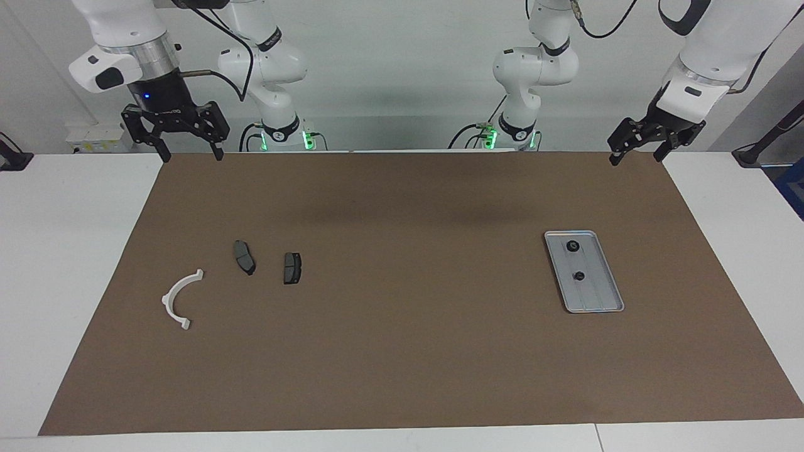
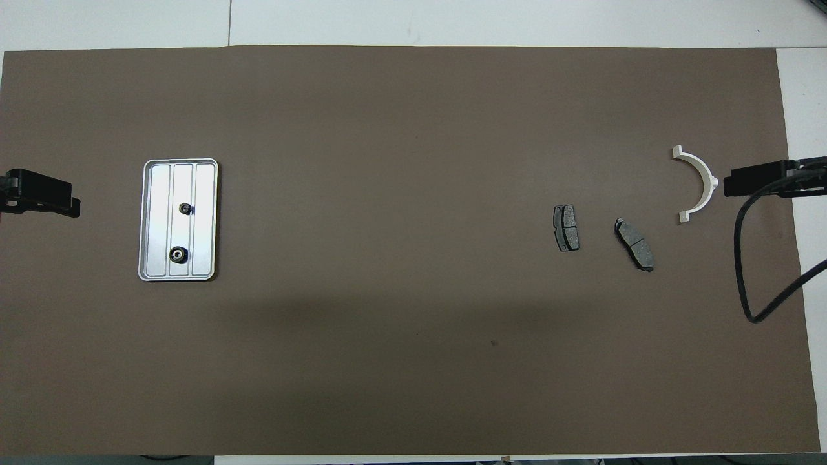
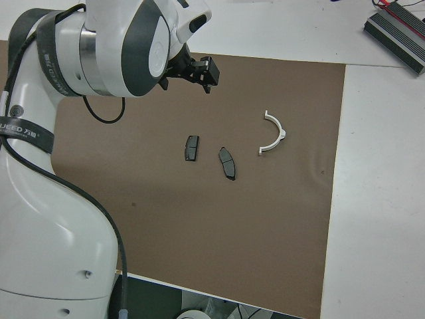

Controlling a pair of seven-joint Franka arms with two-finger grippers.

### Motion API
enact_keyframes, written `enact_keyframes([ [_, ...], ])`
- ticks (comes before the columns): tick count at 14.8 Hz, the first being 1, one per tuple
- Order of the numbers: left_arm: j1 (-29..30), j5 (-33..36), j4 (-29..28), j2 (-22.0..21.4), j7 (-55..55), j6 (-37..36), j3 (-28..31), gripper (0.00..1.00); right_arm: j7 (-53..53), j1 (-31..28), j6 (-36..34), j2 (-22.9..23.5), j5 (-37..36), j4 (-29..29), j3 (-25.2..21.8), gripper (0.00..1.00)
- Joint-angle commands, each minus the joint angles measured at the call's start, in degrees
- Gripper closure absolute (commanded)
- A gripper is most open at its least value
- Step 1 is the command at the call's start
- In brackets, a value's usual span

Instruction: Place bearing gear from tray to pile

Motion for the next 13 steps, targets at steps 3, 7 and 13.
enact_keyframes([
  [3, -1.0, 0.1, -3.1, -2.3, 0.2, -0.2, -0.5, 0.00, -1.3, -0.6, 0.0, -1.0, 1.7, -1.1, 0.1, 0.00],
  [7, -1.6, 0.9, -5.4, -4.0, 0.1, 0.0, -0.4, 0.00, -1.3, -0.6, 0.0, -1.0, 1.7, -1.1, 0.0, 0.00],
  [13, -0.5, 0.8, -26.7, -10.1, 0.4, 20.3, -0.1, 0.00, -1.3, -0.6, 0.0, -1.0, 1.7, -1.1, 0.0, 0.00],
])
